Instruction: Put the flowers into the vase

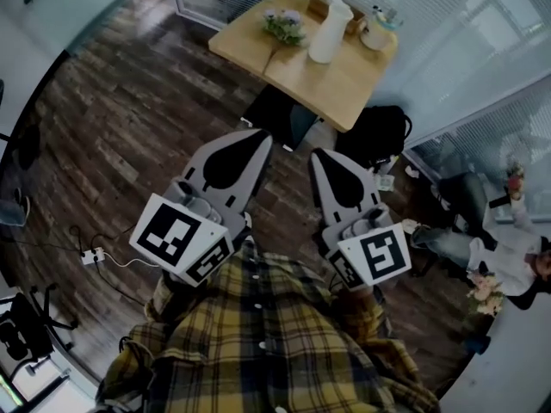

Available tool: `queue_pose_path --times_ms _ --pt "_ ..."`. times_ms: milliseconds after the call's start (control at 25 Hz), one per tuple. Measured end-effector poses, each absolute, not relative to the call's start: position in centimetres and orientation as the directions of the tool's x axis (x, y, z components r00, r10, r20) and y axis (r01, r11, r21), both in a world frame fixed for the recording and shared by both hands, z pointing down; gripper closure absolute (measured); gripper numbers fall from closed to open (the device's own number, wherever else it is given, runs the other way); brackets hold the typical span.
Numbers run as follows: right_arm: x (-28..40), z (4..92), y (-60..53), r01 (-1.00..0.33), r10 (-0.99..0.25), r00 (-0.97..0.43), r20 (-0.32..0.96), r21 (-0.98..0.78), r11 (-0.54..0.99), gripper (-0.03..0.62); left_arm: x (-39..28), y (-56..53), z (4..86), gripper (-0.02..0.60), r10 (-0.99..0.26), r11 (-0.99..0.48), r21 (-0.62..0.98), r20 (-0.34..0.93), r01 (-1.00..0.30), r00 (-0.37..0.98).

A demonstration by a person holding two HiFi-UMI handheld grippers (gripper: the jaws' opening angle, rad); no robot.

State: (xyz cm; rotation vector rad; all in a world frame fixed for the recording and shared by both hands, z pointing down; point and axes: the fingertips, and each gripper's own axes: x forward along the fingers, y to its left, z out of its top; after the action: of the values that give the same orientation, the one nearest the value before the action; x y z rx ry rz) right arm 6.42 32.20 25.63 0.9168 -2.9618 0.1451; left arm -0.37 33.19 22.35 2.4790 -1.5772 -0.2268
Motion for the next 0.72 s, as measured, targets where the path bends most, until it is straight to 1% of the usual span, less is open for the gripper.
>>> queue_pose_path --times_ms 240,480,720 --pt "3.5 26.0 27.8 -0.615 -0.608 -0.788 0.096 -0.067 0.786 0.582 -4.8 29.5 22.9 0.572 -0.903 -0.419 0.262 -0.026 -0.869 0.428" --pt "1.7 26.8 25.1 -0.641 -0.63 -0.766 0.129 -0.078 0.764 0.582 -7.7 27.0 23.4 0.572 -0.903 -0.417 0.289 -0.022 -0.862 0.429" --pt "1.4 27.9 22.8 -0.649 -0.632 -0.759 0.158 -0.101 0.754 0.582 -8.4 24.6 24.3 0.572 -0.903 -0.407 0.328 -0.003 -0.853 0.429"
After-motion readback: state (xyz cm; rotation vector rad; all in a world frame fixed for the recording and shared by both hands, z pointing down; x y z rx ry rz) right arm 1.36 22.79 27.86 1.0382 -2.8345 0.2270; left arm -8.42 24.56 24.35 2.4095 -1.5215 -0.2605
